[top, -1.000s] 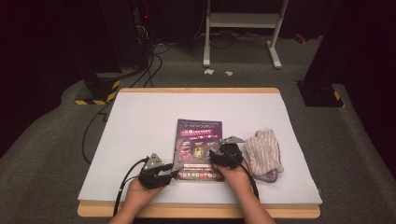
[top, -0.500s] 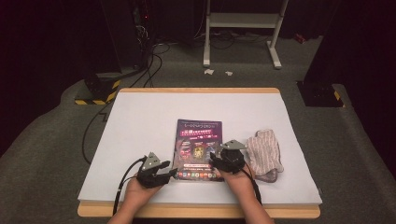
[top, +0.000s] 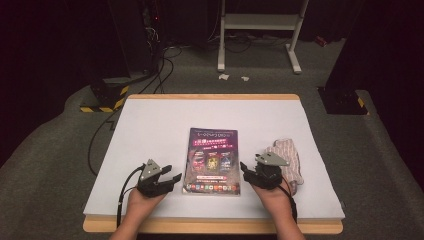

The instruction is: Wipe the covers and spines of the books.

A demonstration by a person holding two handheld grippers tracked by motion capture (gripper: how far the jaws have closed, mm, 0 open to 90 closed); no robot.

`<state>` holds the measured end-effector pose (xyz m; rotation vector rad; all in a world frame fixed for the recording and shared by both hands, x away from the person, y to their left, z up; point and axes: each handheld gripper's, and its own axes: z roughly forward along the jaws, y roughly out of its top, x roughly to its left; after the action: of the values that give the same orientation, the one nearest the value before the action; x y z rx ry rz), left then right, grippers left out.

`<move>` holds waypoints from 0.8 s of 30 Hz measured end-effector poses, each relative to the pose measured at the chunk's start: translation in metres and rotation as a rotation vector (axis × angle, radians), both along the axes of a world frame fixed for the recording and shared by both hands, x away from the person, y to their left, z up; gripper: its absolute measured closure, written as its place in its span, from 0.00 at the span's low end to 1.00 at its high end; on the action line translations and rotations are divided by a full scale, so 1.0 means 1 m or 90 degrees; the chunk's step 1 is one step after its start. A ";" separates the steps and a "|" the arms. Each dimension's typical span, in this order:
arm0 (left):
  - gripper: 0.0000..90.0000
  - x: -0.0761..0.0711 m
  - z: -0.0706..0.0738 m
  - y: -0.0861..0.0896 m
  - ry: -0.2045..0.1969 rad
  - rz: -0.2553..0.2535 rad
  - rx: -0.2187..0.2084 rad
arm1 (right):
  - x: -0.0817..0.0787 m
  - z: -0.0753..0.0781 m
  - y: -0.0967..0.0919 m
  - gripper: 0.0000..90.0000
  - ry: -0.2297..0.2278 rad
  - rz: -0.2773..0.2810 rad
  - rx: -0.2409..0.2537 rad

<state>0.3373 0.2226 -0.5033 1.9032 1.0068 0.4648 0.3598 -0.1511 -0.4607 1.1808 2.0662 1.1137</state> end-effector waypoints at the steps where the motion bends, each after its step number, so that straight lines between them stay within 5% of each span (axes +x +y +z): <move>1: 0.51 0.000 0.000 0.001 0.001 -0.001 0.003 | -0.001 0.002 -0.005 0.39 -0.003 -0.005 -0.003; 8: 0.48 0.003 -0.001 0.003 0.010 -0.001 0.007 | -0.008 0.012 -0.042 0.37 -0.019 -0.059 -0.008; 20: 0.46 0.005 0.001 -0.003 0.007 -0.008 0.009 | -0.006 0.008 -0.083 0.31 0.004 -0.136 -0.024; 24: 0.46 0.006 0.000 -0.005 0.012 -0.010 0.012 | -0.001 -0.003 -0.093 0.29 0.045 -0.147 -0.007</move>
<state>0.3436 0.2171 -0.5029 1.9339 1.0029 0.4495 0.3593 -0.2441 -0.4636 1.4289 1.9254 0.9626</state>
